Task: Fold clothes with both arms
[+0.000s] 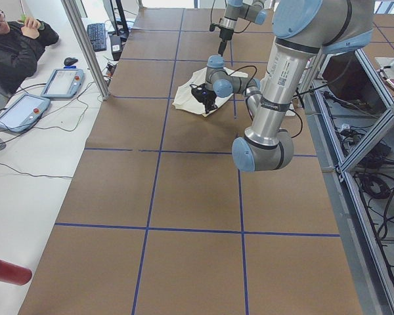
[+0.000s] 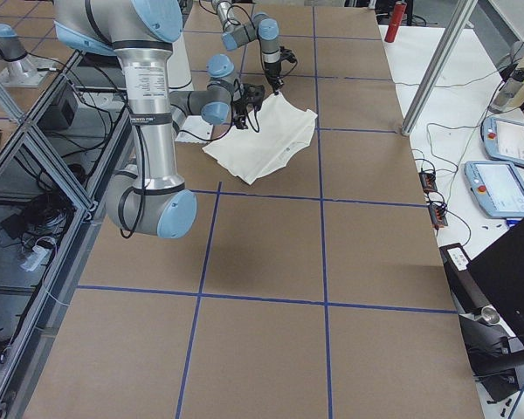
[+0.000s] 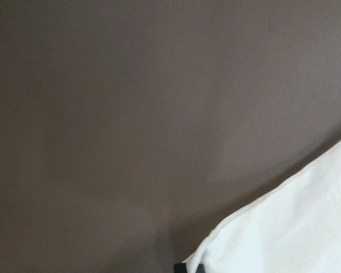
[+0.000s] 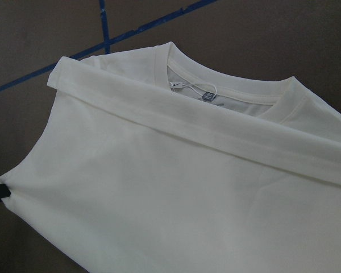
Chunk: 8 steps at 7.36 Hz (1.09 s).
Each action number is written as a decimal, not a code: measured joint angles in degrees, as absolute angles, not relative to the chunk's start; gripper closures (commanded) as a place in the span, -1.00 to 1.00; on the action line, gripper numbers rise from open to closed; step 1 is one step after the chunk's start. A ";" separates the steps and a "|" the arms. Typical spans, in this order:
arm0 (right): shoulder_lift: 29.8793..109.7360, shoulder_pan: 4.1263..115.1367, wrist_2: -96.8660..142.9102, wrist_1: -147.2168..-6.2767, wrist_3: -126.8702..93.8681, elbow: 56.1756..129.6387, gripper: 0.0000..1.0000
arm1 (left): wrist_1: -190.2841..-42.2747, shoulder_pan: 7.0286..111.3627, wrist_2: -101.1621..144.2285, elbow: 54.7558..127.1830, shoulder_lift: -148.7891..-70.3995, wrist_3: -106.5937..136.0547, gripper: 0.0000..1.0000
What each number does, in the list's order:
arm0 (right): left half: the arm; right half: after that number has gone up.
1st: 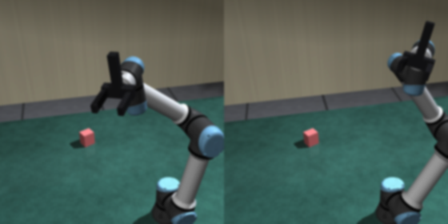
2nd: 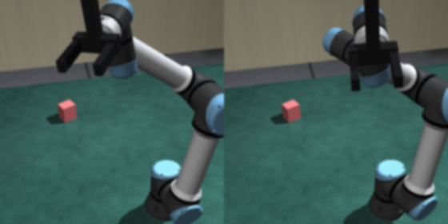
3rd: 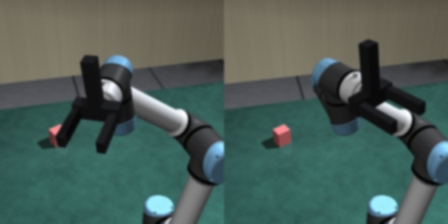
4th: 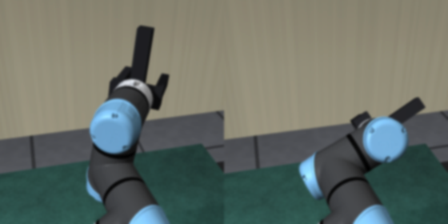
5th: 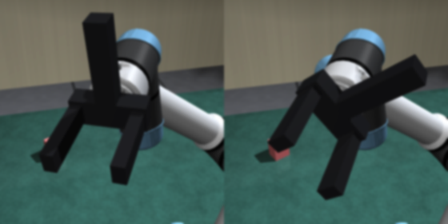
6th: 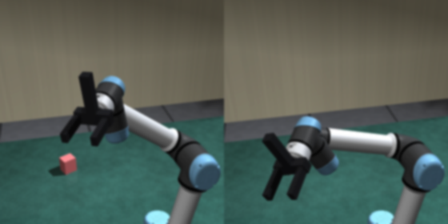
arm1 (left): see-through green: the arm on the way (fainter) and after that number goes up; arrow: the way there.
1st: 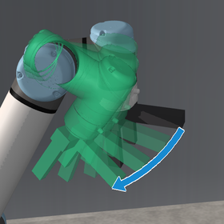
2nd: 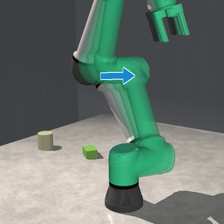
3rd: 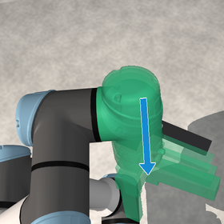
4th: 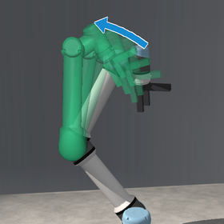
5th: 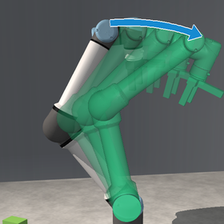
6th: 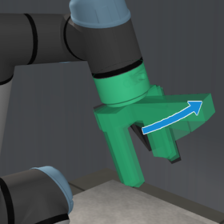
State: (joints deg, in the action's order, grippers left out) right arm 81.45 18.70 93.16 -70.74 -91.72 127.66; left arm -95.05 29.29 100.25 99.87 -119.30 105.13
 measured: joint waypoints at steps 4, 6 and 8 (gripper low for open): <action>81.60 18.72 92.62 -70.75 -91.76 126.93 -1.00 | -108.25 42.15 100.03 73.09 -134.10 93.25 1.00; 81.47 18.67 92.56 -70.75 -91.76 126.18 -1.00 | -117.25 43.12 99.46 60.53 -141.65 91.30 1.00; 81.38 18.58 92.49 -70.75 -91.70 125.96 -1.00 | -122.45 43.27 98.36 54.26 -144.08 89.84 1.00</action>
